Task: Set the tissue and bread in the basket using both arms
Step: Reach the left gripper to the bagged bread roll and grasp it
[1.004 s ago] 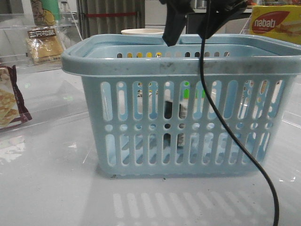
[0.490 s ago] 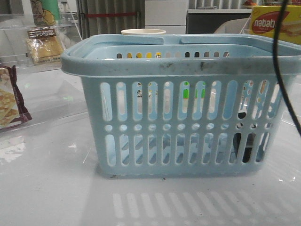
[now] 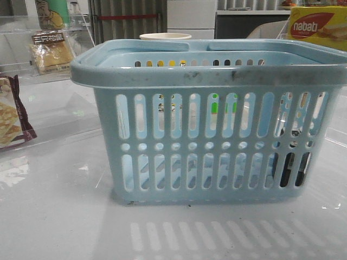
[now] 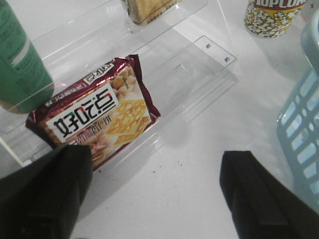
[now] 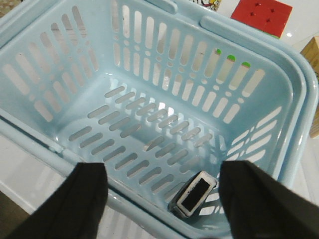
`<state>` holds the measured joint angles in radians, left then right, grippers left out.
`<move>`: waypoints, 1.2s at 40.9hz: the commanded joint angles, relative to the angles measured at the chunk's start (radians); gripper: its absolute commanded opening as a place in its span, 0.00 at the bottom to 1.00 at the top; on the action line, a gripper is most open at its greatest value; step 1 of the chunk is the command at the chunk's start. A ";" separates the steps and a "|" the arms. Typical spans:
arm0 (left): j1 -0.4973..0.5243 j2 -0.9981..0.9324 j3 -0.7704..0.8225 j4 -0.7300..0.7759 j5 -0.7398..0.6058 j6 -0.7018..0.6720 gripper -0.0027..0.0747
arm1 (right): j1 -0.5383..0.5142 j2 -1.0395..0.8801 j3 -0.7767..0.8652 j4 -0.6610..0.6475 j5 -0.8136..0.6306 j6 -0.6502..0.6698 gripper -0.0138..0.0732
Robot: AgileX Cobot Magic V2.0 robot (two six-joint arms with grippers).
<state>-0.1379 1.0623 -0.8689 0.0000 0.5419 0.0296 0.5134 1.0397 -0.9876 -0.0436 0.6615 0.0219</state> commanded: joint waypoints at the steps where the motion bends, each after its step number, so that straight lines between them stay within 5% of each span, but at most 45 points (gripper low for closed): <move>1: -0.007 0.089 -0.098 -0.010 -0.111 -0.001 0.79 | 0.001 -0.021 -0.029 -0.020 -0.073 -0.004 0.81; 29: 0.047 0.719 -0.654 -0.010 -0.170 -0.010 0.79 | 0.001 -0.021 -0.029 -0.020 -0.073 -0.004 0.81; 49: 0.069 0.895 -0.779 -0.029 -0.351 -0.014 0.79 | 0.001 -0.021 -0.029 -0.020 -0.073 -0.004 0.81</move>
<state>-0.0628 2.0000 -1.6095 -0.0186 0.2997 0.0240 0.5134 1.0382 -0.9876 -0.0436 0.6599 0.0219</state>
